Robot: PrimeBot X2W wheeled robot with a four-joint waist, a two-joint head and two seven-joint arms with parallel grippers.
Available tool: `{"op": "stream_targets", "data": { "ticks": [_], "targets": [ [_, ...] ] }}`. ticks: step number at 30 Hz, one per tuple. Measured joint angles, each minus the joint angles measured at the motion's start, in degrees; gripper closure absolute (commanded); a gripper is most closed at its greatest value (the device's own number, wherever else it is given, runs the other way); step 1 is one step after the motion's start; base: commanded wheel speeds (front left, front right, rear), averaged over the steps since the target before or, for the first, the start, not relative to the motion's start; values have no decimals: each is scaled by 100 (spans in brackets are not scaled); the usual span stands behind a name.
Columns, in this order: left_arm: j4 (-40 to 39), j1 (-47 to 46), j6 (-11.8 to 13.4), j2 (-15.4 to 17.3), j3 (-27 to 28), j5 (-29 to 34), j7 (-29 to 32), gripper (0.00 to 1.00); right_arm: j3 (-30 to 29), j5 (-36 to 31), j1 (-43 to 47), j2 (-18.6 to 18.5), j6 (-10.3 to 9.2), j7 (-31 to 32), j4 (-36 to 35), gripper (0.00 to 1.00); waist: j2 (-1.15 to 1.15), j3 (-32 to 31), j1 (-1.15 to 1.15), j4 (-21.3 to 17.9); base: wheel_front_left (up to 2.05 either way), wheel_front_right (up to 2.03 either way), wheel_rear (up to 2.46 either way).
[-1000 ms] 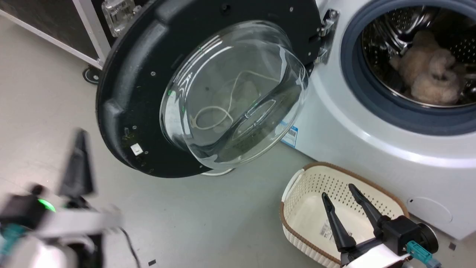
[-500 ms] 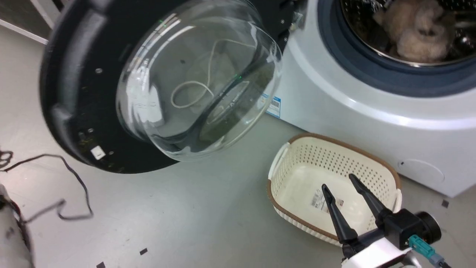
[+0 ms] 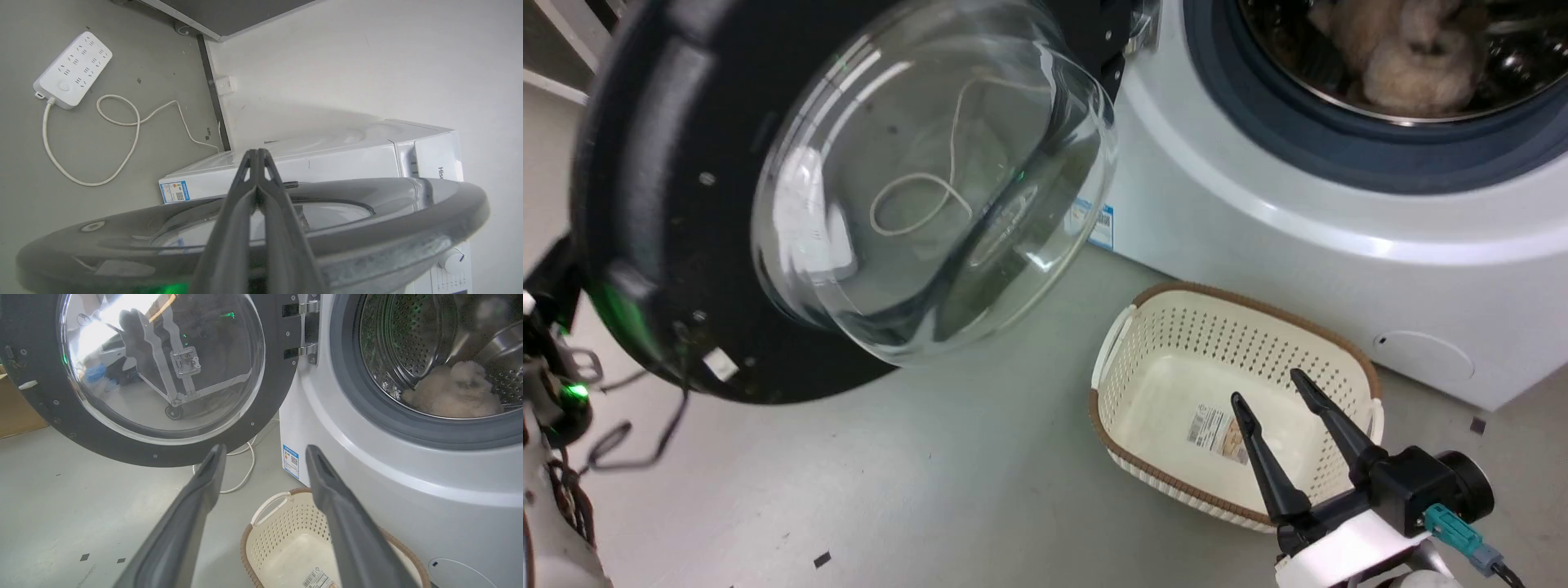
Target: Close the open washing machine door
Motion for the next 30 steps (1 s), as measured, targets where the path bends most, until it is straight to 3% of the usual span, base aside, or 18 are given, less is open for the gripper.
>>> {"op": "stream_targets", "data": {
  "ticks": [9, 19, 25, 28, 30],
  "targets": [
    [-727, 820, -237, -266, -153, -427, 946, 100, -110, 3, 12, 130, 0, 0, 90, 0, 0, -371, -1, -32, 0, 0, 0],
    [-2186, 2052, -113, -1110, -840, -777, 1717, 100, -432, -1, 240, 268, 0, 0, 180, 0, 0, -798, -1, -123, 0, 0, 0],
    [-2921, 2949, 71, -1230, -1628, -1177, 1683, 100, -578, -54, 247, 353, 0, 0, 175, 0, 0, -855, -1, -416, 0, 0, 0],
    [-3250, 3354, 164, -1238, -2397, -1797, 1241, 100, -714, -86, 242, 372, 0, 0, 174, 0, 0, -797, -1, -681, 0, 0, 0],
    [-3320, 3421, 163, -1245, -2590, -1926, 1128, 100, -747, -86, 237, 378, 0, 2, 172, 0, 0, -769, -1, -757, 0, 0, 0]
  ]
}}
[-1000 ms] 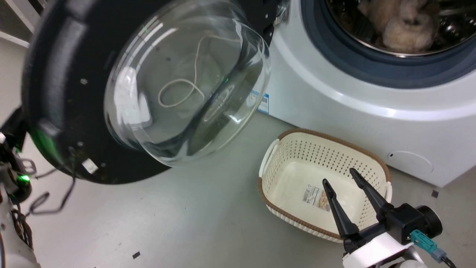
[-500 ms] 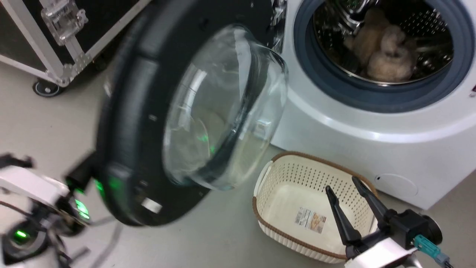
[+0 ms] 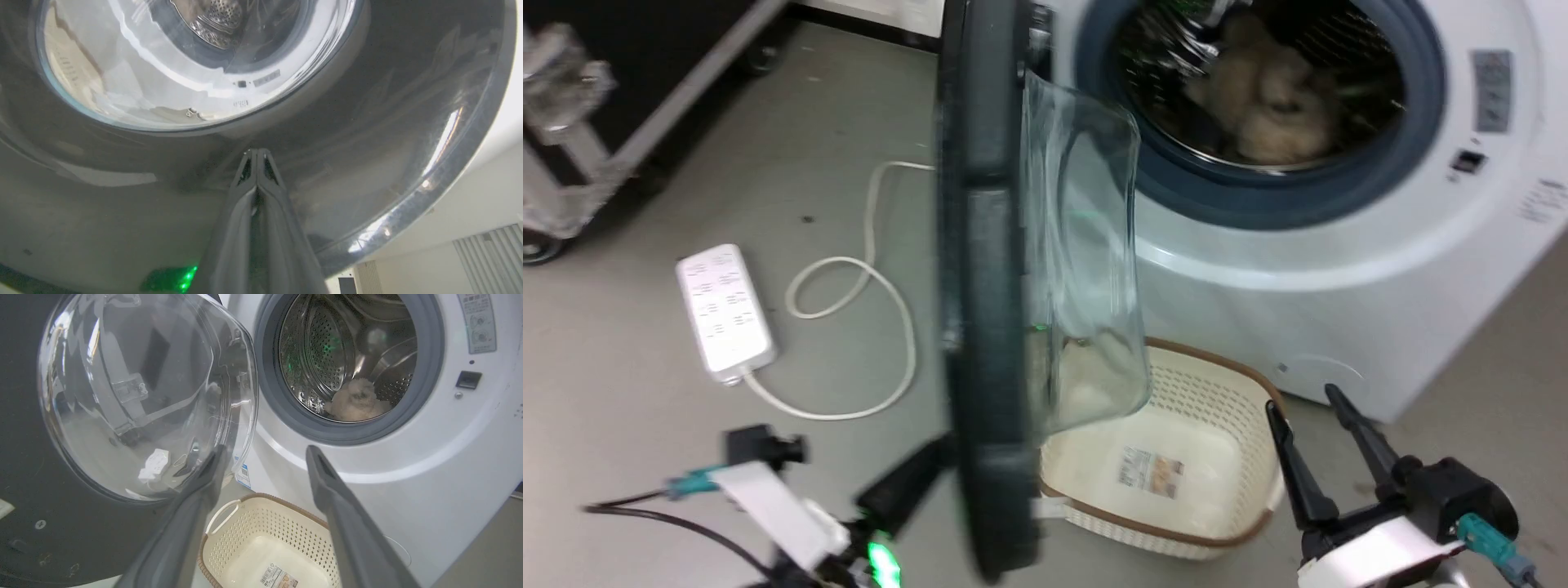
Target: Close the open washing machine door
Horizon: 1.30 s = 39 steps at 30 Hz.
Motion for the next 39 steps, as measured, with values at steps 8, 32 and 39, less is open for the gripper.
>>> {"op": "stream_targets", "data": {
  "ticks": [8, 32, 39],
  "targets": [
    [-42, 40, -191, -24, -1179, -535, -862, 100, -446, -1, -204, 55, 0, 5, 11, 0, 0, 403, 1, -857, 0, 0, 0],
    [3201, -3878, -546, -44, -2506, -1173, -4012, 100, -345, 499, -651, 227, 0, -2, 346, 0, 0, 1568, 2, -3565, 0, 0, 0],
    [3619, -3928, -836, -41, -2891, -1238, -4100, 100, -327, 506, -639, 230, 0, -2, 342, 0, 1, 1358, 1, -3331, 0, 0, 0]
  ]
}}
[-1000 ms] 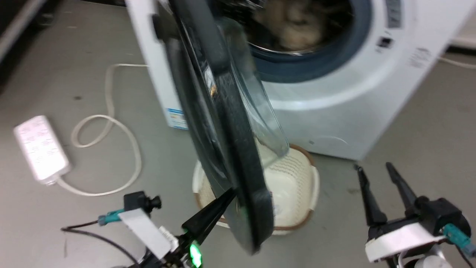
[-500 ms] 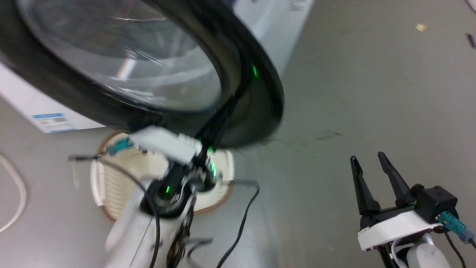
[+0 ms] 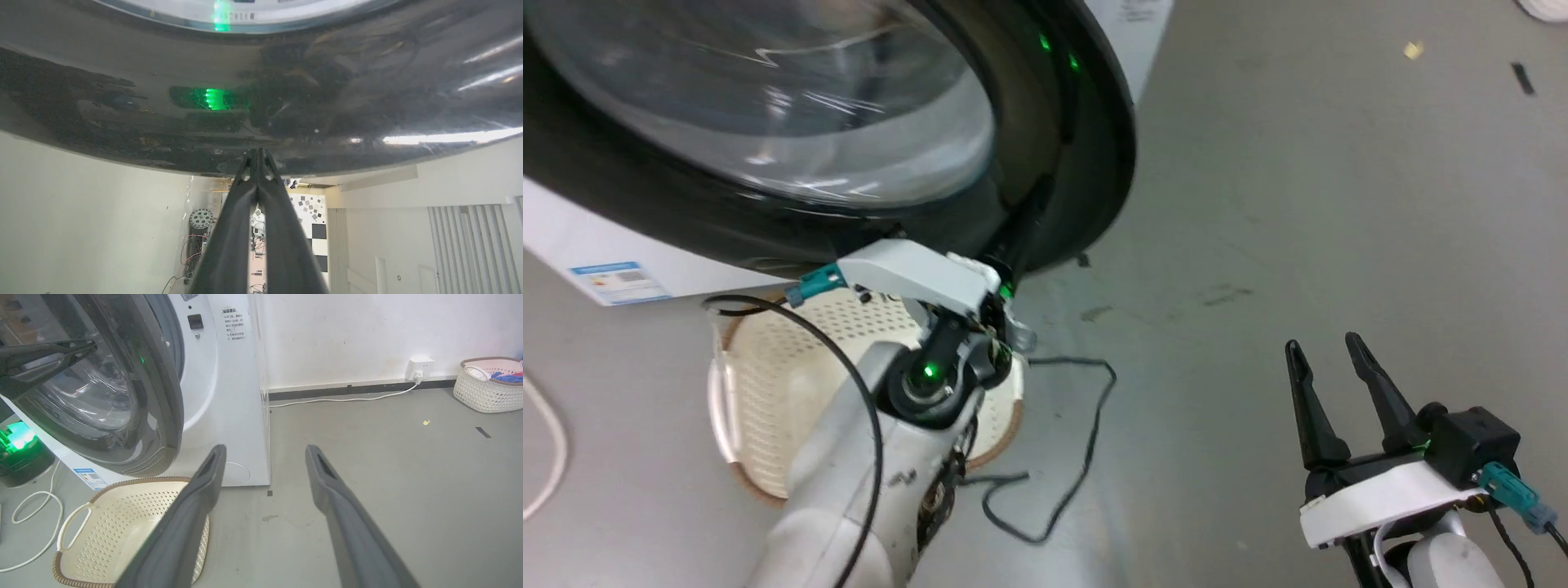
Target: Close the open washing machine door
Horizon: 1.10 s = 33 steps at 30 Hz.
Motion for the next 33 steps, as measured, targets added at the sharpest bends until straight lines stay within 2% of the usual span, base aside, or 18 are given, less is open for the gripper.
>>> {"op": "stream_targets", "data": {
  "ticks": [1, 2, 3, 7, 11, 14, 17, 19, 21, 24, 26, 28, 31, 33],
  "targets": [
    [-26, 45, -25, 1, -68, 71, 10, 77, -5, -31, 8, 0, 0, 0, -18, 0, 0, -43, 0, 59, 0, 0, 0],
    [-96, 121, -35, 8, -145, 148, 45, 33, -15, -58, 21, 0, 0, 0, -41, 0, 0, -86, -1, 125, 0, 0, 0],
    [-199, 241, -57, 33, -220, 236, 68, 0, -31, -88, 46, 1, 0, 0, -65, 0, 0, -132, -1, 197, 0, 0, 0],
    [-946, 902, -71, 316, -482, 826, -54, 0, -76, -185, 197, 2, 0, 0, -157, 0, 0, -333, -1, 532, 0, 0, 0],
    [-1556, 1681, -71, 954, -771, 1766, -602, 0, -130, -256, 359, 5, 0, 0, -242, 0, 0, -568, -1, 902, 0, 0, 0],
    [-1696, 2201, -71, 1462, -947, 2562, -1195, 0, -182, -308, 508, 1, 0, 0, -334, 0, 0, -753, -1, 1187, 0, 0, 0],
    [-1716, 2582, -44, 1790, -899, 3239, -1551, 0, -209, -331, 627, -18, 0, 0, -378, 0, 0, -928, -1, 1463, 0, 0, 0],
    [-1735, 2721, 135, 1920, -789, 3780, -1626, 0, -245, -331, 692, -34, 0, 0, -411, 0, 0, -1034, -1, 1642, 0, 0, 0],
    [-1795, 2788, 453, 2063, -697, 4599, -1657, 0, -263, -333, 760, -47, 0, 0, -460, 0, 0, -1137, -2, 1811, 0, 0, 0],
    [-2074, 2868, 996, 2123, -280, 5948, -1660, 0, -236, -347, 855, -62, 0, 0, -506, 0, 0, -1276, -1, 2035, 0, 0, 0],
    [-2346, 3065, 1211, 1982, 51, 6473, -1660, 0, -223, -347, 907, -66, 0, 0, -510, 0, 0, -1373, -1, 2139, 0, 0, 0],
    [-2618, 3307, 1310, 1758, 345, 6857, -1660, 0, -219, -347, 939, -70, 0, 0, -521, 0, -1, -1453, -2, 2218, 0, 0, 0],
    [-2798, 3578, 1477, 1704, 542, 7704, -1660, 0, -169, -375, 975, -74, 0, 0, -536, 0, -1, -1528, -1, 2291, 0, 0, 0],
    [-2892, 3722, 1518, 1624, 689, 8007, -1660, 0, -112, -399, 1001, -74, 0, 0, -532, 0, 0, -1554, -1, 2306, 0, 0, 0]
  ]
}}
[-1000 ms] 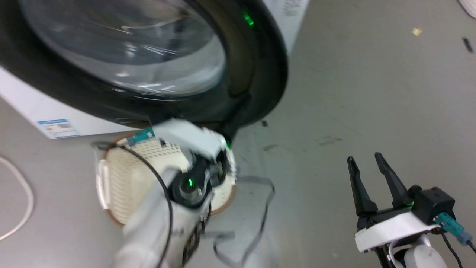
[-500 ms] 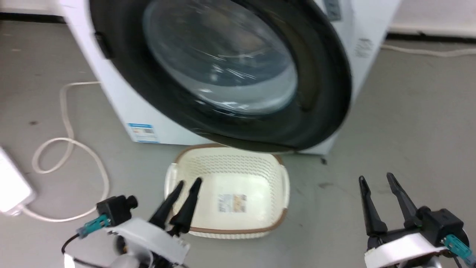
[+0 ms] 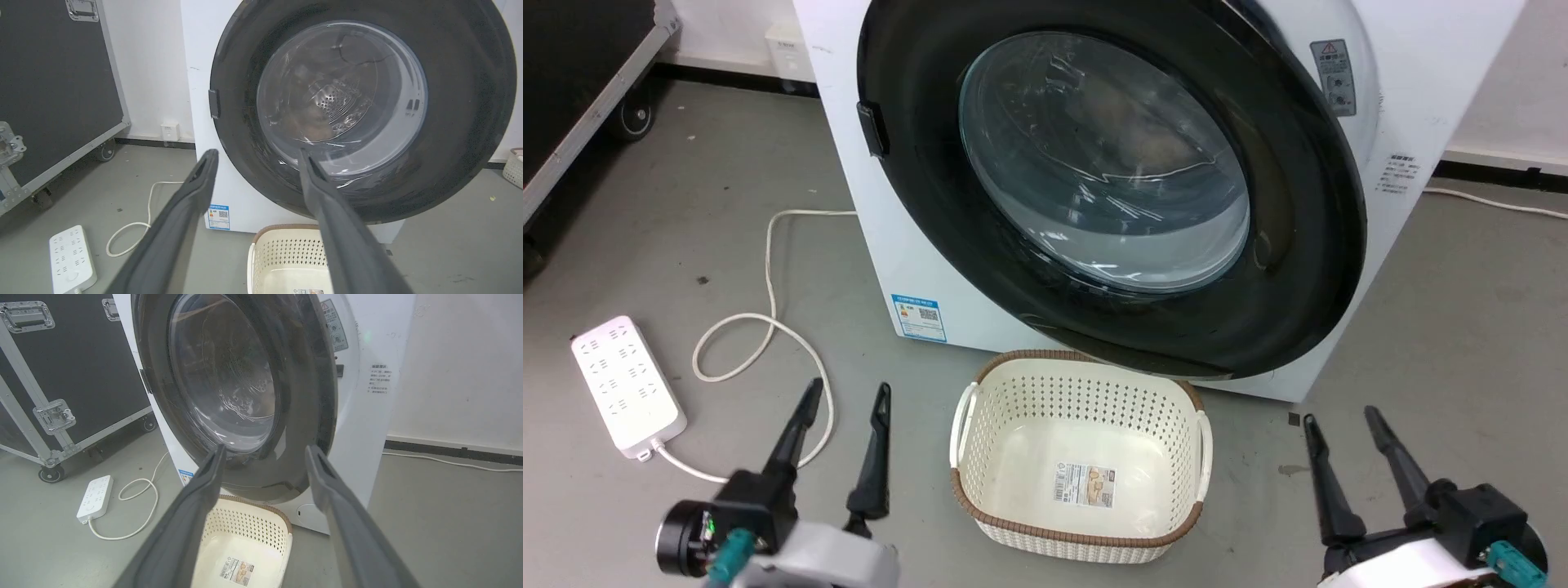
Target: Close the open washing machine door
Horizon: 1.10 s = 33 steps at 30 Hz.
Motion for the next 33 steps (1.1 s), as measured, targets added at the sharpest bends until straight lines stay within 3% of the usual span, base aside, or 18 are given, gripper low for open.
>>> {"op": "stream_targets", "data": {
  "ticks": [5, 10, 11, 12, 13, 19, 23, 29, 33],
  "targets": [
    [-89, 326, -63, -237, 155, 375, 0, 0, 80, -7, 20, 1, 0, 0, 9, 0, 0, -27, 0, -8, 0, 0, 0],
    [155, 500, -302, -378, 187, 387, 0, 0, 170, 16, 31, 1, 0, 0, 9, 0, 0, 5, 1, 29, 0, 0, 0],
    [166, 494, -336, -390, 190, 427, 0, 0, 209, 22, 31, -3, 0, 0, 8, 27, 0, 20, 1, 45, 0, 0, 0],
    [170, 483, -341, -404, 193, 478, 0, 0, 258, 24, 30, -22, 0, 1, -4, 79, 0, 41, 1, 62, 0, 0, 0],
    [168, 471, -355, -411, 192, 535, 0, 0, 297, 38, 26, -49, 0, 1, -30, 100, 0, 68, 1, 79, 0, 0, 0],
    [132, 175, -381, -554, 116, 928, 0, 0, 700, 192, -610, -593, 0, 375, -199, 100, 0, 503, 1, 238, 0, 0, 0],
    [116, -20, -352, -662, 92, 1106, 0, 0, 840, 404, -1269, -1148, 0, 720, -126, 100, 0, 806, 2, 356, 0, 0, 0],
    [49, -274, -334, -811, 98, 1300, 0, 0, 842, 909, -2253, -1941, 0, 966, 218, 100, 0, 1266, 2, 535, 0, 0, 0],
    [24, -474, -377, -936, 99, 1385, 0, 0, 717, 1255, -2795, -2256, 25, 1145, 590, 100, 0, 1562, 2, 654, 0, 0, 0]
  ]
}}
